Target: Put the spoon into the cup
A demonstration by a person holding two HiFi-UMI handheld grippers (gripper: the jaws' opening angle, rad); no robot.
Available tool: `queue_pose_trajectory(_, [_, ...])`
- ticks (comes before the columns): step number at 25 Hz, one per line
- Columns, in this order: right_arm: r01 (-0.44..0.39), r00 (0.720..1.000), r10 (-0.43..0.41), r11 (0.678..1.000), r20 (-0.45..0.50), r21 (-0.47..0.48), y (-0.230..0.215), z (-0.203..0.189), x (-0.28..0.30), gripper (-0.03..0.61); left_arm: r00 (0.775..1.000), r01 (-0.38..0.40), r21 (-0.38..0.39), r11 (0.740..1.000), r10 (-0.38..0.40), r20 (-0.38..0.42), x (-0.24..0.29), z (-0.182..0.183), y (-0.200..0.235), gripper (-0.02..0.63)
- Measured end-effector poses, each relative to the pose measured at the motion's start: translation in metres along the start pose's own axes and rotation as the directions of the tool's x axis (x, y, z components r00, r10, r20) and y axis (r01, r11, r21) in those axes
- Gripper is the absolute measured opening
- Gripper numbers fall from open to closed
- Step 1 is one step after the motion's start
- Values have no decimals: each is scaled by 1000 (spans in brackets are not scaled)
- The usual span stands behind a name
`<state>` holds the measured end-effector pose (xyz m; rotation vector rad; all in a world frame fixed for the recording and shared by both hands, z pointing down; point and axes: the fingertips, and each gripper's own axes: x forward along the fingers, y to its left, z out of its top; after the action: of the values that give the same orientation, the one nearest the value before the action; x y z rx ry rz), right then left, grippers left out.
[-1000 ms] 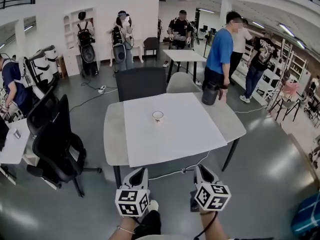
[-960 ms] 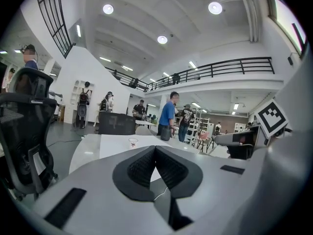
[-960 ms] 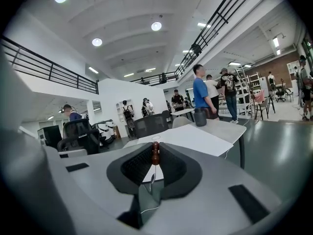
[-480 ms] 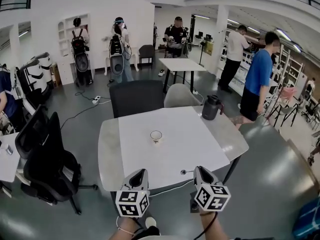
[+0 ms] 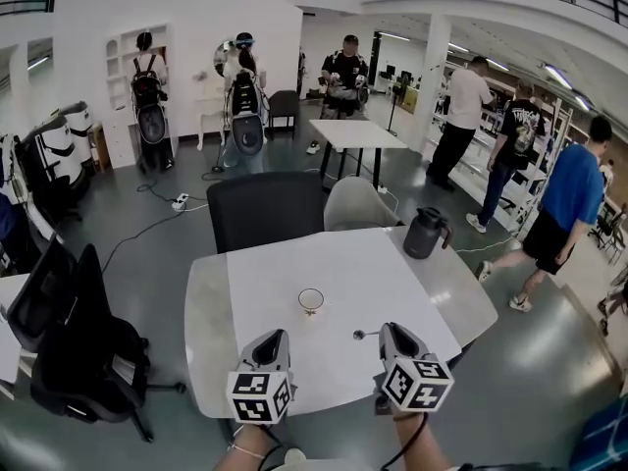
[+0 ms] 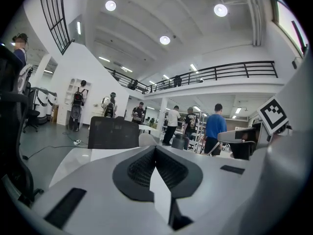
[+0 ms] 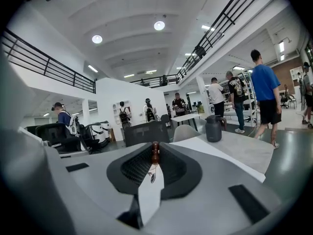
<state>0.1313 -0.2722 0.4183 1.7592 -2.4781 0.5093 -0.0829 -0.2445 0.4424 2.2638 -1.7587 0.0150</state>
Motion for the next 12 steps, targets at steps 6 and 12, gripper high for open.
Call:
queue_pose_trajectory(6, [1, 1000, -1, 1000, -28, 4, -1, -5, 32, 61, 999, -22, -25, 999, 21, -32, 25, -8, 22, 18])
queue_pose_trajectory(12, [-7, 998, 8, 1000, -65, 17, -11, -10, 60, 61, 997, -57, -47, 997, 54, -63, 44, -18, 34, 18])
